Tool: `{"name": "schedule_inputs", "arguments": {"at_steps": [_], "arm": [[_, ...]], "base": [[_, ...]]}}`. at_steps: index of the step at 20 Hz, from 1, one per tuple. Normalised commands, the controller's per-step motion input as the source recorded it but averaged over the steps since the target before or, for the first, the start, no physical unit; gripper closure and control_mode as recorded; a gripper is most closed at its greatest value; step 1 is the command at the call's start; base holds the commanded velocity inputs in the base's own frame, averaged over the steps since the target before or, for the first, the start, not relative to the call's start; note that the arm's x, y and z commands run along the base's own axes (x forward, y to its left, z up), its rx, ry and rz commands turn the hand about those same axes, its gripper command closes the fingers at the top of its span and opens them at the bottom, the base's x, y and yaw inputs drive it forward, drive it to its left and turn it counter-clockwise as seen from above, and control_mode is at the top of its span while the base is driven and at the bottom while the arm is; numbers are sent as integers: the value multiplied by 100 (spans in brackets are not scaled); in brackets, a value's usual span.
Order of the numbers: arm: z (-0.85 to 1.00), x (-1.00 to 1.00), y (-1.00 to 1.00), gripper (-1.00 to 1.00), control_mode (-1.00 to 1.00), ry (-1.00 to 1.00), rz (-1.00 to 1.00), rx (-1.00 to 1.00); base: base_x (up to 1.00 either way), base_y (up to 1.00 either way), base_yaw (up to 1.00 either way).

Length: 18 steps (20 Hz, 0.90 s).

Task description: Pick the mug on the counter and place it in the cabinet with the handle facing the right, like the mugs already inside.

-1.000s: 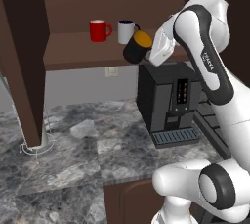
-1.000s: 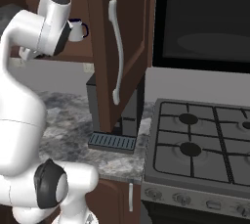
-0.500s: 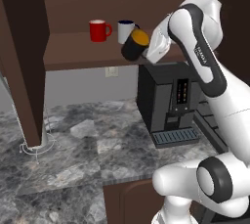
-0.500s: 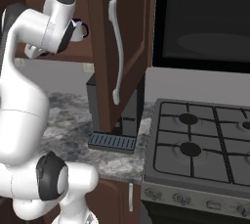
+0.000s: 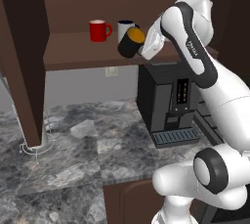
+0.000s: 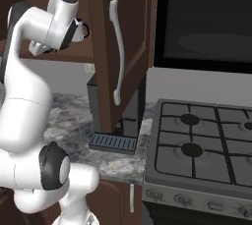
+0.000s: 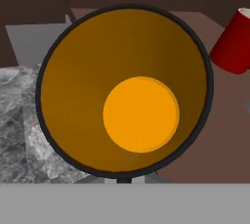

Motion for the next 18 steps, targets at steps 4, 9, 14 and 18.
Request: {"name": "schedule_inputs", "arguments": {"at_steps": [4, 9, 14, 18], "arm": [[0, 23, 12, 100, -100, 0, 0, -1], [-2, 20, 9, 100, -100, 0, 0, -3], [-2, 22, 10, 100, -100, 0, 0, -2], [-1, 18, 4, 100, -100, 0, 0, -1]], "base": [[0, 0, 0], [0, 0, 0], [0, 0, 0], [0, 0, 0]]}}
